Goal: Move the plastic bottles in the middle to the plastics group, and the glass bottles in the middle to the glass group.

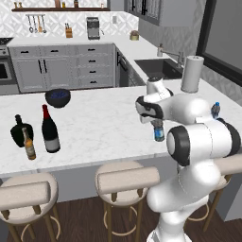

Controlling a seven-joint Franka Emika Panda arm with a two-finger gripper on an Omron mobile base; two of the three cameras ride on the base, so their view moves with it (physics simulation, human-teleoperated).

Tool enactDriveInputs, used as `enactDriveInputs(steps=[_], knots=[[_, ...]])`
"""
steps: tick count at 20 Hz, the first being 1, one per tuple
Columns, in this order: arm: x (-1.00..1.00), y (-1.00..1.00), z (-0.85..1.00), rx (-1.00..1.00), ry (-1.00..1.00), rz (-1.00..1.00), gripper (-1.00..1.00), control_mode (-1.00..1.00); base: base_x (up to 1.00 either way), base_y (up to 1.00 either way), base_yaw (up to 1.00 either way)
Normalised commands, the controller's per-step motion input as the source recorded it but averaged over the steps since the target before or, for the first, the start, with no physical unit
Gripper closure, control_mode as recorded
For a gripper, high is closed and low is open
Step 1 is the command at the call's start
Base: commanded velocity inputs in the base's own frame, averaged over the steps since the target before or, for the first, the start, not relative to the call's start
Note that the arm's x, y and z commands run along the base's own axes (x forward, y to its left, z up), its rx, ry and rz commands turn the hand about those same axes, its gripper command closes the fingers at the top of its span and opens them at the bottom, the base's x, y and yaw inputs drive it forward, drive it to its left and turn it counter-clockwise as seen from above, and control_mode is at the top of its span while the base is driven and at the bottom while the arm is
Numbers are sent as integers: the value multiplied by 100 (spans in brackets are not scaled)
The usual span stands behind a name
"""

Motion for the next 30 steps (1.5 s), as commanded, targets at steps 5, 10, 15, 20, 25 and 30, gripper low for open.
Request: enactDriveInputs(steps=[5, 10, 15, 20, 25, 30], knots=[[2, -73, 2, 0, -5, 0, 100, -100, 0, 0, 0], [14, -72, 0, 0, -1, 0, 100, -100, 0, 0, 0], [21, -75, 0, 3, -2, 1, 100, -100, 0, 0, 0], [32, -69, 0, 3, -1, 0, 100, -100, 0, 0, 0], [36, -58, -4, 0, 0, 0, 100, -100, 0, 0, 0], [31, -48, -17, 0, 0, 0, 100, -100, 0, 0, 0]])
